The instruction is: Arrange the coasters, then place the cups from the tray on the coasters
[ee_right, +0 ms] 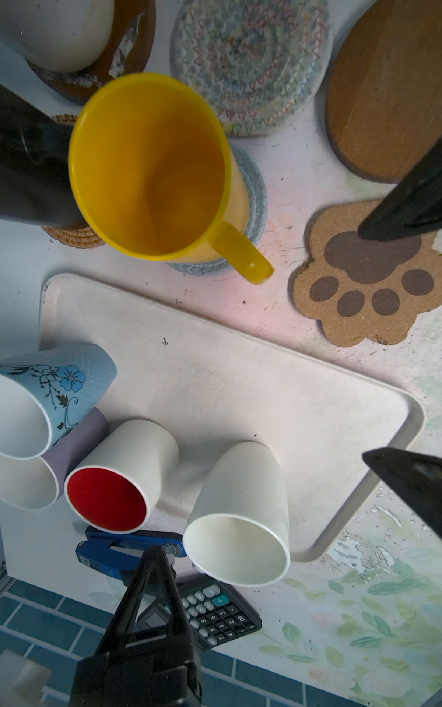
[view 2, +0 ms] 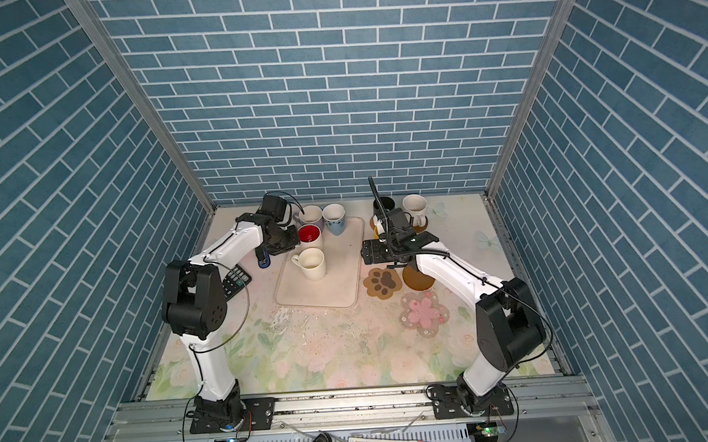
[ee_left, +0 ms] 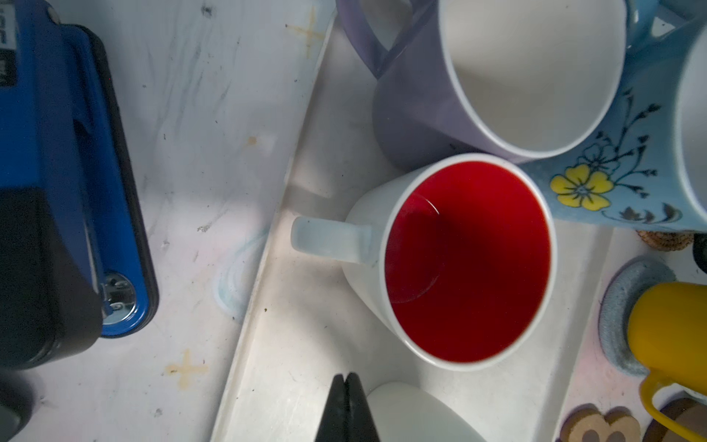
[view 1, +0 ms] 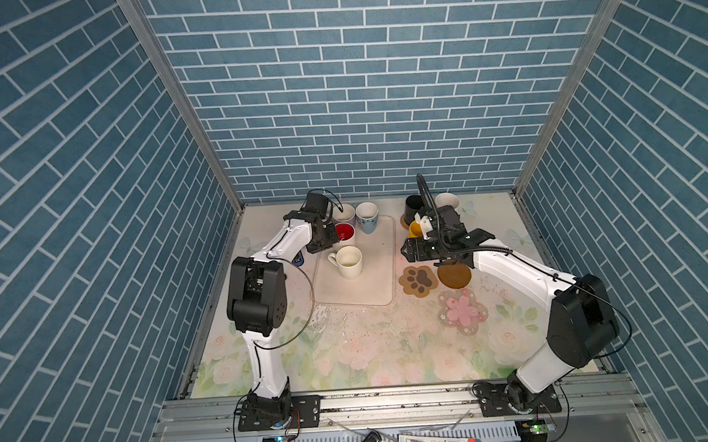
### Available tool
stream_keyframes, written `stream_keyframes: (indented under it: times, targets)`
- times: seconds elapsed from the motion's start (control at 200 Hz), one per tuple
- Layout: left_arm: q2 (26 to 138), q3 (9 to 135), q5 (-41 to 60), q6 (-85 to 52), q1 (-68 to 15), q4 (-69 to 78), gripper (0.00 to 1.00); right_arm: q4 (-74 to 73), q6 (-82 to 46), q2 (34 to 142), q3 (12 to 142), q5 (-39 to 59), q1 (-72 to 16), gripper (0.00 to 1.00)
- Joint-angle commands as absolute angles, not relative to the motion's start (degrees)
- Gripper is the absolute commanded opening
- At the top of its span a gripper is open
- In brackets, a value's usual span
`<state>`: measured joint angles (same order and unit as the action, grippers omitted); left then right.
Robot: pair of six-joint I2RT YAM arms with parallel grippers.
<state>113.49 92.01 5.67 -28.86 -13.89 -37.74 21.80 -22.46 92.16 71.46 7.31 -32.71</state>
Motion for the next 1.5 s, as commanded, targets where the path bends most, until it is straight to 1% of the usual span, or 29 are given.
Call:
stream_keyframes:
  times: [0.0, 0.485, 0.8, 0.97, 1.1, 1.24, 1.4, 1.46, 1.495]
  targets:
    - [113.93, 91.36, 6.72, -28.38, -13.62, -37.65, 0.0, 21.55, -21.18, 92.23, 72.85, 7.65, -32.87, 0.85]
    - [104.08, 75.14, 5.72, -30.16, -15.44, -30.51, 0.0, 17.75, -22.62, 89.96, 67.51, 9.37, -32.87, 0.85]
    - [97.38, 64.57, 2.11, -33.56, -21.73, -25.74, 0.0, 15.59, -23.03, 87.15, 63.72, 10.65, -32.91, 0.85]
    - [94.91, 62.69, 0.13, -34.16, -24.79, -26.21, 0.0, 15.13, -23.03, 85.17, 61.92, 10.46, -32.96, 0.85]
    - [92.55, 60.94, -0.75, -34.31, -25.22, -26.69, 0.0, 15.3, -23.13, 84.56, 61.11, 10.66, -33.14, 0.85]
    - [89.16, 59.48, -2.36, -33.93, -25.22, -28.28, 0.06, 15.64, -23.25, 83.59, 60.33, 9.87, -33.49, 0.85]
    - [84.44, 58.23, -2.75, -34.07, -25.22, -29.53, 0.17, 17.22, -25.92, 83.36, 60.85, 7.41, -34.29, 0.85]
    - [82.11, 57.69, -3.27, -34.09, -25.2, -30.12, 0.23, 18.15, -27.15, 83.87, 61.51, 6.01, -35.28, 0.85]
    - [80.64, 57.44, -3.6, -34.12, -25.18, -30.44, 0.3, 18.81, -28.01, 84.14, 61.98, 4.62, -36.15, 0.84]
